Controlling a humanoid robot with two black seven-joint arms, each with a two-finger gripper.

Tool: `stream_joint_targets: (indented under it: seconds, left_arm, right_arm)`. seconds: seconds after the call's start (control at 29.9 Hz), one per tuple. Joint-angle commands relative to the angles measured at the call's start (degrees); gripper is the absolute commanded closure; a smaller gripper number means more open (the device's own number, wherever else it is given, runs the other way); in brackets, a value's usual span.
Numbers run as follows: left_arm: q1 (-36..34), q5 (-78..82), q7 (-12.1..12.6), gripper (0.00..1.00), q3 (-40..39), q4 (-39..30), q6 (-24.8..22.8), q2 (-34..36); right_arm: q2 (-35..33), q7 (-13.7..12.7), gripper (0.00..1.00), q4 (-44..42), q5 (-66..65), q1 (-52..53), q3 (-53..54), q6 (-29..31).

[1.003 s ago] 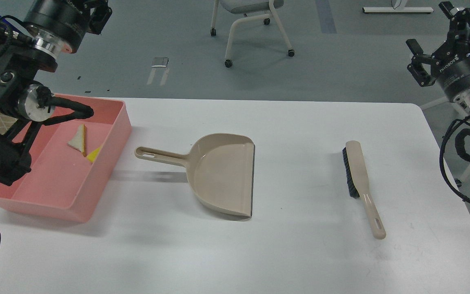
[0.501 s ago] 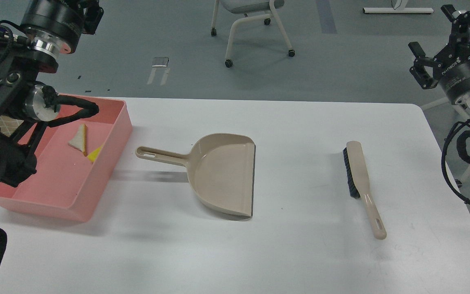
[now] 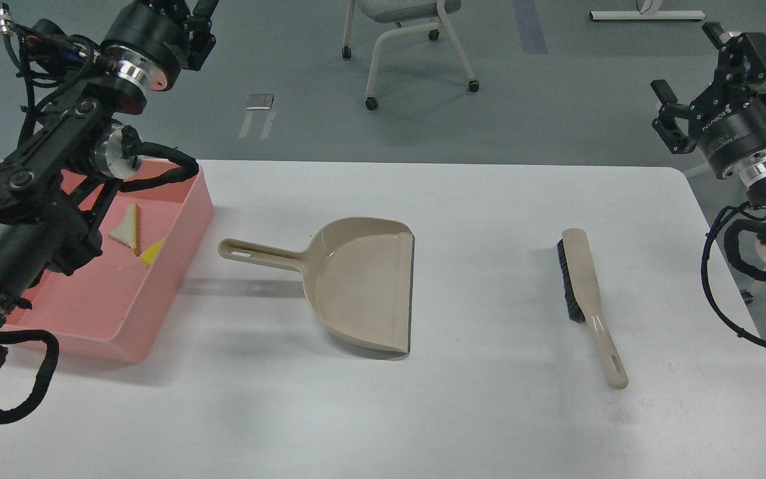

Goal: Sweep and dump garbage into bin

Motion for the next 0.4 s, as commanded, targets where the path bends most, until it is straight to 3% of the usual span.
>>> stream_joint_targets:
  seconds: [0.0, 0.13, 0.23, 0.37]
  left_arm:
    - [0.0, -0.1, -0.4, 0.01, 2.9, 1.4, -1.8, -1.6]
    - [0.3, -0.4, -1.1, 0.01, 5.6, 2.6, -3.6, -4.9]
    - [0.4, -1.9, -5.3, 0.01, 4.9, 3.0, -5.7, -6.7]
    - [0.6, -7.2, -7.0, 0.01, 4.8, 5.8, -8.3, -7.3]
  right_arm:
    - [0.9, 0.0, 0.03, -0.2, 0.0, 0.4, 1.0, 0.0]
    - [3.9, 0.0, 0.03, -2.8, 0.0, 2.5, 1.7, 0.0]
    - [4.2, -0.1, 0.03, -3.0, 0.0, 3.6, 1.7, -0.2]
    - [5.6, -0.2, 0.01, -3.2, 0.0, 4.8, 1.6, -1.2]
